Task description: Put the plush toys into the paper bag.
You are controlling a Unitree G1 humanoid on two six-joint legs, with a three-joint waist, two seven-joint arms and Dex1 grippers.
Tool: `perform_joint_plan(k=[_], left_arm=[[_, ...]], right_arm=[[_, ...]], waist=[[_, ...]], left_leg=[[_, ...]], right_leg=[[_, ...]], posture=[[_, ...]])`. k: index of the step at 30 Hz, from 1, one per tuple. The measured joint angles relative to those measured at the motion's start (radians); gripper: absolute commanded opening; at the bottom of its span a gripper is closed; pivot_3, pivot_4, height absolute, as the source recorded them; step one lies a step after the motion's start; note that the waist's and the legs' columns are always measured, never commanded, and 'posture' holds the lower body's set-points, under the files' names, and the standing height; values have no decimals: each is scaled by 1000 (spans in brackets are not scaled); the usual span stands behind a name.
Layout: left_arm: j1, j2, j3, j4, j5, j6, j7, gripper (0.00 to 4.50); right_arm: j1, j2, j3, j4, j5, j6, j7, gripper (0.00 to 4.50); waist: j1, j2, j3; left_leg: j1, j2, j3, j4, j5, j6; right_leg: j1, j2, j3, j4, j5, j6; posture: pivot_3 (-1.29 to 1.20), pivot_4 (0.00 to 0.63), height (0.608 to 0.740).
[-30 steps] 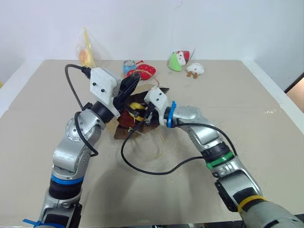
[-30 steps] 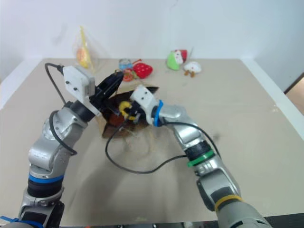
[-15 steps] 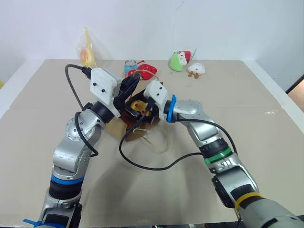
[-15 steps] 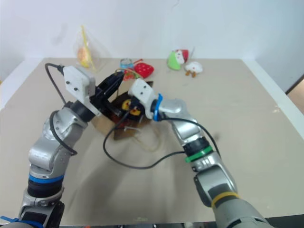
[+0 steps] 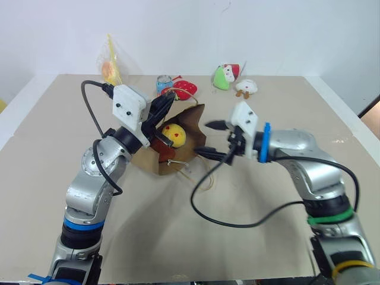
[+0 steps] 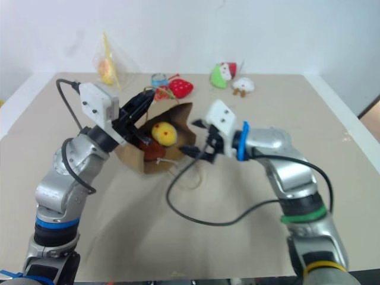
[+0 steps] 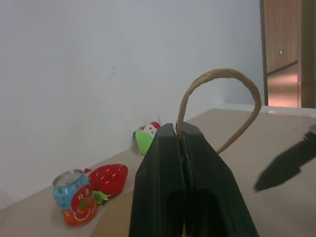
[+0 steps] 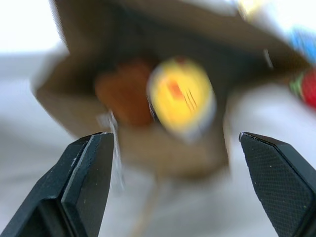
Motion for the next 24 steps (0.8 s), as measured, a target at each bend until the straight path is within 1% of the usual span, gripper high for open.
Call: perform_joint_plan(k=[4, 8, 11, 12, 13, 14, 15, 16, 17, 19, 20, 22, 23, 24], left_arm=[[0, 0, 0, 1, 0, 0, -3, 0], [0, 0, -1, 1, 0, 0, -8, 0], [0, 0, 0, 1, 1, 0, -10, 0], [0, 0, 0, 1, 1, 0, -11, 0], [0, 0, 0, 1, 1, 0, -11, 0], [0, 0, 0, 1, 1, 0, -11, 0], [0, 0, 0, 1, 1, 0, -10, 0], [0, 0, 0, 1, 1, 0, -10, 0], [0, 0, 0, 1, 1, 0, -10, 0], [0, 0, 0, 1, 1, 0, -10, 0], [0, 0, 0, 1, 1, 0, -10, 0], [0, -1, -1, 1, 1, 0, -9, 0], [0, -2, -1, 1, 1, 0, -8, 0], [0, -3, -1, 1, 1, 0, -8, 0]], right_arm=[[48, 19, 1, 1, 1, 10, -18, 4384], [111, 92, 30, 21, -3, 32, -83, 4384], [128, 119, 55, 34, -10, 58, -114, 4384], [131, 126, 63, 37, -10, 65, -118, 4160], [131, 126, 63, 37, -10, 65, -118, 4160], [133, 130, 72, 41, -10, 69, -120, 3762], [136, 131, 90, 43, -26, 68, -129, 3170], [136, 133, 93, 44, -29, 67, -133, 2750], [136, 134, 93, 45, -30, 67, -136, 2510], [136, 135, 93, 46, -31, 65, -140, 1649], [136, 135, 93, 47, -31, 65, -140, 1522], [136, 125, 93, 47, -34, 63, -139, 867], [139, 106, 93, 46, -38, 56, -136, 129], [139, 105, 93, 46, -38, 56, -135, 129]], waist=[[-4, 0, 0], [-4, 0, 0], [-4, 0, 0], [-4, 0, 0], [-4, 0, 0], [-4, 0, 0], [-3, 0, 0], [-3, 0, 0], [-3, 0, 0], [-3, 0, 0], [-3, 0, 0], [-3, 0, 0], [-3, 0, 0], [-3, 0, 0]], left_leg=[[0, 0, 0, 0, 0, 0], [1, 3, -1, 0, 0, 0], [1, 2, 0, 0, 0, 0], [0, 2, 0, 0, 0, 0], [0, 2, 0, 0, 0, 0], [0, 2, 0, 0, 0, 0], [0, 2, 0, 0, 0, 0], [0, 2, 0, 0, 0, 0], [0, 2, 0, 0, 0, 0], [0, 2, 0, 0, 0, 0], [0, 2, 0, 0, 0, 0], [0, 2, -1, 0, 0, 0], [0, 2, 0, 0, 0, 0], [0, 2, 0, 0, 0, 0]], right_leg=[[0, 1, 0, 0, 0, 0], [0, 4, 0, 0, 0, -1], [0, 4, 0, 0, 0, 0], [0, 4, 0, 0, 0, 0], [0, 4, 0, 0, 0, 0], [0, 4, 0, 0, 0, 0], [0, 3, 0, 0, 0, 0], [0, 3, 0, 0, 0, 0], [0, 3, 0, 0, 0, 0], [0, 3, 0, 0, 0, 0], [0, 3, 0, 0, 0, 0], [0, 3, 0, 0, 0, 0], [0, 3, 0, 0, 0, 0], [0, 3, 0, 0, 0, 0]], posture=[[0, 150, 740], [0, 150, 740], [0, 150, 740], [0, 150, 740], [0, 150, 740], [0, 150, 740], [0, 150, 740], [0, 150, 740], [0, 150, 740], [0, 150, 740], [0, 150, 740], [0, 150, 740], [0, 150, 740], [0, 150, 740]])
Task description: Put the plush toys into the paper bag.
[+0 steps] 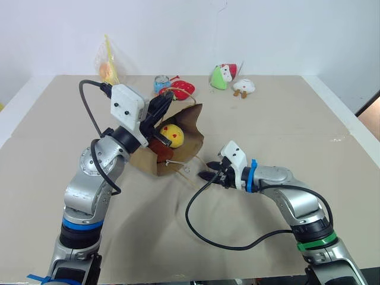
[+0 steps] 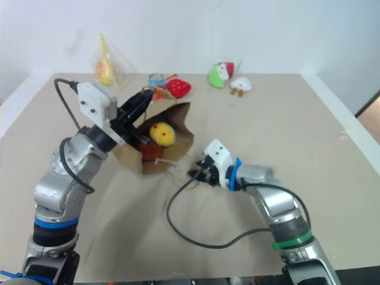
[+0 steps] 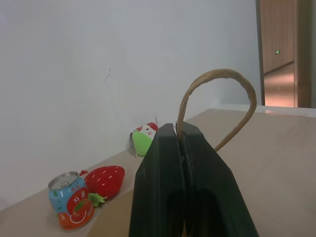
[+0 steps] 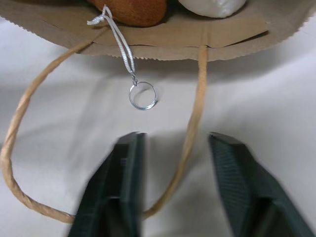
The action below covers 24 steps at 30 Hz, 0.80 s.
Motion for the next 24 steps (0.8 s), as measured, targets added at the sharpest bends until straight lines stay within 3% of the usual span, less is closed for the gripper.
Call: perform_joint_plan(k=[7, 11, 13, 14, 24], left_arm=[[0, -5, -3, 0, 0, 0, 1, 0], [-4, -4, -4, 8, 0, -2, -7, 0], [-49, 21, -1, 49, 7, -24, -31, 0], [-52, 21, -1, 51, 7, -25, -31, 0], [-126, 36, 31, 164, 8, -70, -55, 0]], right_arm=[[1, -8, -19, -1, 19, -11, 18, 129], [-29, 30, -135, -2, 109, -22, 17, 129], [-138, 3, -262, -43, 218, 17, 23, 129], [-140, 0, -266, -45, 221, 20, 23, 129], [-297, -322, -379, -177, 482, 281, 140, 129]], waist=[[0, 0, 0], [0, 0, 0], [3, 0, 0], [3, 0, 0], [5, 1, 1]], left_leg=[[0, 0, 0, 0, 0, 0], [0, 0, 0, 0, 0, 0], [0, 0, 0, 0, 0, 0], [0, 0, 0, 0, 0, 0], [-1, -2, 0, -1, -1, 1]], right_leg=[[0, 0, 0, 0, 0, 0], [0, 0, 0, 0, 0, 0], [0, 0, 0, 0, 0, 0], [0, 0, 0, 0, 0, 0], [0, -2, -1, -1, -1, 1]], posture=[[0, 150, 740], [0, 150, 740], [0, 150, 740], [0, 150, 740], [0, 150, 740]])
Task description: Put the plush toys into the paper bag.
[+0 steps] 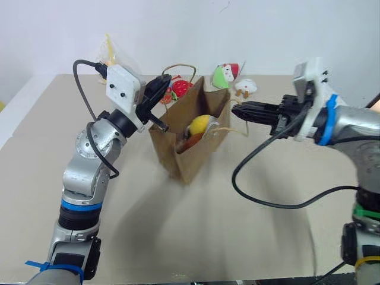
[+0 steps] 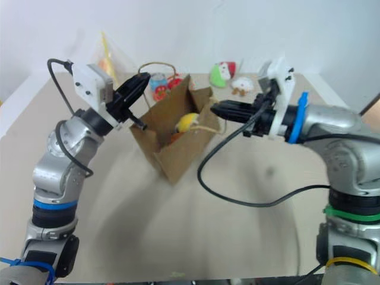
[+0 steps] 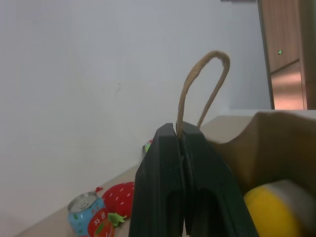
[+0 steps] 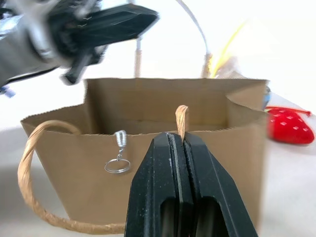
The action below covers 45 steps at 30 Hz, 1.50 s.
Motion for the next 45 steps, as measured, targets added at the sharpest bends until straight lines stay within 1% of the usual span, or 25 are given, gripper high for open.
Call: perform_joint_plan(k=[4, 11, 13, 14, 15, 16, 17, 19, 22, 23, 24, 25, 26, 27, 30, 31, 33, 34, 35, 38, 40, 41, 42, 44, 45], left_arm=[[9, -4, 1, 16, 1, -17, -1, 0], [25, -27, -17, 57, 15, -44, -1, 0], [25, -27, -21, 57, 17, -52, -3, 0], [25, -27, -21, 57, 18, -52, -5, 0], [25, -27, -22, 58, 18, -51, -11, 0], [26, -27, -23, 58, 15, -50, -18, 0], [27, -27, -24, 58, 14, -50, -20, 272], [35, -26, -24, 58, 10, -50, -30, 762], [51, -24, -23, 60, 2, -49, -43, 1836], [51, -20, -23, 60, -1, -49, -49, 1952], [51, -18, -22, 60, -6, -49, -55, 2373], [51, -16, -21, 60, -7, -49, -58, 2574], [51, -9, -18, 60, -15, -46, -67, 2667], [51, -4, -13, 60, -27, -37, -76, 3210], [51, 16, 31, 56, -111, 23, -112, 4226], [52, 25, 39, 51, -138, 41, -126, 4418], [70, 71, 72, 13, -227, 105, -180, 4418], [73, 79, 77, 4, -241, 116, -189, 4472], [74, 84, 80, -1, -255, 126, -195, 4472], [105, 147, 112, -65, -353, 203, -245, 4500], [159, 192, 147, -116, -411, 254, -261, 4500], [170, 196, 151, -126, -420, 260, -261, 4500], [228, 224, 157, -179, -437, 271, -259, 4500], [249, 229, 164, -189, -440, 274, -258, 4500], [276, 237, 178, -204, -439, 272, -257, 4500]], right_arm=[[0, -3, 22, 2, 6, 9, -7, 129], [38, 32, 228, 53, -186, -146, -37, 129], [39, 34, 234, 66, -204, -163, -37, 789], [37, 36, 233, 68, -205, -165, -36, 934], [31, 45, 232, 77, -205, -168, -36, 1461], [25, 57, 228, 85, -199, -169, -35, 1654], [24, 62, 226, 86, -197, -169, -34, 2170], [12, 76, 220, 86, -176, -169, -29, 2716], [-16, 123, 176, 87, -133, -161, -40, 3835], [-46, 147, 146, 87, -103, -157, -58, 4031], [-69, 158, 123, 88, -85, -153, -71, 4423], [-79, 164, 110, 91, -76, -151, -79, 4500], [-107, 175, 67, 108, -54, -142, -104, 4500], [-114, 177, 51, 118, -49, -141, -113, 4500], [-113, 151, 21, 164, -53, -143, -121, 4500], [-106, 135, 21, 168, -58, -147, -116, 4500], [-58, 71, 16, 188, -85, -164, -87, 4500], [-46, 60, 14, 191, -90, -165, -78, 4247], [-37, 53, 13, 192, -92, -167, -72, 4247], [57, -21, 13, 194, -112, -191, 0, 3189], [119, -60, 16, 188, -127, -201, 47, 2325], [127, -60, 22, 176, -124, -198, 57, 2089], [151, -63, 44, 90, -78, -156, 94, 1375], [157, -67, 58, 56, -56, -140, 108, 926], [165, -67, 70, 18, -35, -120, 118, 388]], waist=[[-2, 0, 0], [-1, 0, 0], [0, 0, 0], [0, 0, 0], [-1, 0, 0], [-1, 0, 0], [-1, 0, 0], [-1, 0, 0], [-1, 0, 0], [-1, 0, 0], [0, 0, 0], [0, 0, 0], [0, 0, 0], [0, 0, 0], [0, 0, 0], [0, 0, 0], [0, 0, 0], [0, 0, 0], [0, 0, 0], [-1, 0, 0], [-4, 0, 0], [-4, 0, 0], [-7, 0, 0], [-6, 0, 0], [-6, 0, 0]], left_leg=[[1, 0, 0, 0, 0, 0], [-1, 0, 1, 0, 0, 0], [-2, 0, 0, 0, 0, 0], [-2, 0, 0, 0, 0, 0], [-2, 0, 1, 0, 0, 0], [-2, 0, 1, 0, 0, 0], [-2, 0, 0, 0, 0, 0], [-2, 0, 0, 0, 0, 0], [-2, 1, 0, 1, 0, 0], [-2, 1, 0, 1, 0, 0], [-2, 1, 0, 1, 0, 0], [-2, 1, 0, 1, 0, 0], [-2, 0, 0, 1, 0, 0], [-2, 0, 0, 1, 0, 0], [-2, 0, 1, 1, 0, 0], [-2, 0, 0, 1, 0, 0], [-2, 0, 0, 0, 0, 1], [-2, 0, 0, 0, 0, 1], [-2, 0, 0, 0, 0, 1], [-2, 0, 0, 0, 0, 1], [0, 0, 1, 0, 0, 1], [0, 1, 1, 0, 0, 1], [2, 3, 0, 0, 0, 0], [2, 3, 0, 0, 0, 0], [2, 3, 0, 0, 0, 0]], right_leg=[[0, 0, 1, 0, 0, 0], [-1, -1, 1, 0, 0, 0], [-1, -2, 0, 0, 0, 1], [-1, -2, 0, 0, 0, 1], [-1, -2, 1, 0, 0, 2], [-1, -2, 1, 0, 0, 2], [-1, -2, 1, 0, 0, 2], [-1, -2, 0, 0, 0, 1], [-1, -1, 0, 0, 0, 1], [-1, -1, 0, 0, 0, 1], [-1, -1, 0, 1, 0, 1], [-1, -1, -1, 1, 0, 1], [-1, -2, 0, 1, 0, 1], [-1, -2, 0, 0, 0, 1], [-1, -3, 0, 0, 0, 1], [-1, -3, 0, 0, 0, 1], [-1, -3, 0, 0, -1, 2], [-1, -3, 0, 0, -1, 2], [-1, -3, 0, 0, -2, 2], [-1, -3, 0, 0, -2, 2], [-1, -2, 0, 1, -2, 2], [-1, -2, 0, 1, -2, 2], [0, -1, 0, 1, -1, 1], [1, -1, -1, 1, -1, 1], [1, 1, -1, 1, -1, 1]], posture=[[0, 150, 740], [0, 150, 740], [0, 150, 740], [0, 150, 740], [0, 150, 740], [0, 150, 740], [0, 150, 740], [0, 150, 740], [0, 150, 740], [0, 150, 740], [0, 150, 740], [0, 150, 740], [0, 150, 740], [0, 150, 740], [0, 150, 740], [0, 150, 740], [0, 150, 740], [0, 150, 740], [0, 150, 740], [0, 150, 740], [0, 150, 740], [0, 150, 740], [0, 150, 740], [0, 150, 740], [0, 150, 740]])
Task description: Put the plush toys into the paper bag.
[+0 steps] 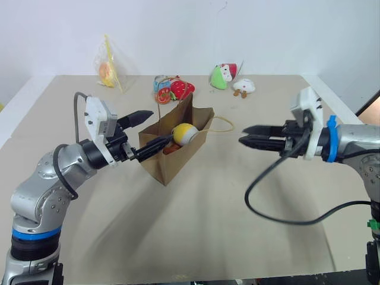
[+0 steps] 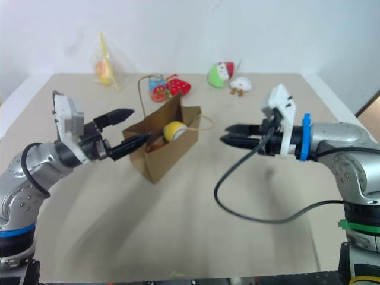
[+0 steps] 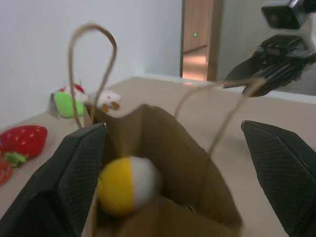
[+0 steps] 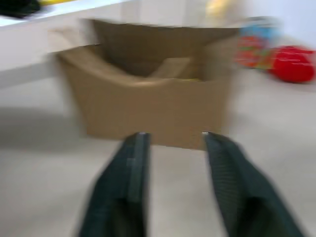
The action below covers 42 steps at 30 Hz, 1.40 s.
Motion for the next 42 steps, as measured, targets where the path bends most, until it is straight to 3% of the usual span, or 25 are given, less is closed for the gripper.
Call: perform_joint_plan(k=[2, 3, 7, 11, 16, 25, 32, 42], left_arm=[[57, 2, 19, -27, 23, -29, 17, 4500], [87, -13, 24, -41, 46, -61, 39, 4500], [138, -16, 32, -73, 83, -110, 50, 4500], [184, -12, 26, -86, 117, -149, 46, 4500], [230, 4, 15, -98, 171, -211, 22, 4500], [249, -21, -18, -105, 181, -222, 44, 4500], [222, -91, -52, -92, 214, -192, 162, 4500], [242, -93, -77, -95, 231, -180, 195, 4500]], right_arm=[[8, 31, 42, -61, 28, 20, 0, 64], [9, 83, 113, -112, 43, 21, 0, 64], [-36, 187, 184, -123, 34, 5, -32, 64], [-104, 300, 291, -76, -77, -65, -98, 64], [-117, 333, 389, 16, -225, -171, -115, 64], [-186, 435, 396, 103, -310, -224, -153, 64], [-190, 460, 397, 116, -343, -236, -152, 64], [-190, 486, 416, 124, -378, -244, -146, 64]], waist=[[-3, 0, 0], [-2, 0, 0], [-1, -1, 0], [2, -1, 0], [6, -1, 0], [6, -1, 0], [5, -1, 0], [5, -1, 0]], left_leg=[[1, 1, 0, 0, 0, 0], [0, 1, 0, 0, 0, 0], [0, 0, 1, 1, 0, 0], [0, 0, 1, 1, 0, 0], [-1, -1, 1, 0, 0, 0], [-1, 2, 1, 0, 0, 0], [-1, 2, 1, 0, 0, 0], [-1, 2, 1, 0, 0, 0]], right_leg=[[1, 0, 1, 0, 0, 0], [0, 0, 0, 0, 0, 0], [0, 1, 1, 0, 1, -1], [0, 0, 1, 0, 1, -1], [-1, -2, 1, 0, 0, -2], [-1, -1, 0, 0, 1, -3], [-1, 0, 1, 0, 1, -3], [-1, 1, 1, 0, 1, -3]], posture=[[0, 150, 740], [0, 150, 740], [0, 150, 740], [0, 150, 740], [0, 150, 740], [0, 150, 740], [0, 150, 740], [0, 150, 740]])
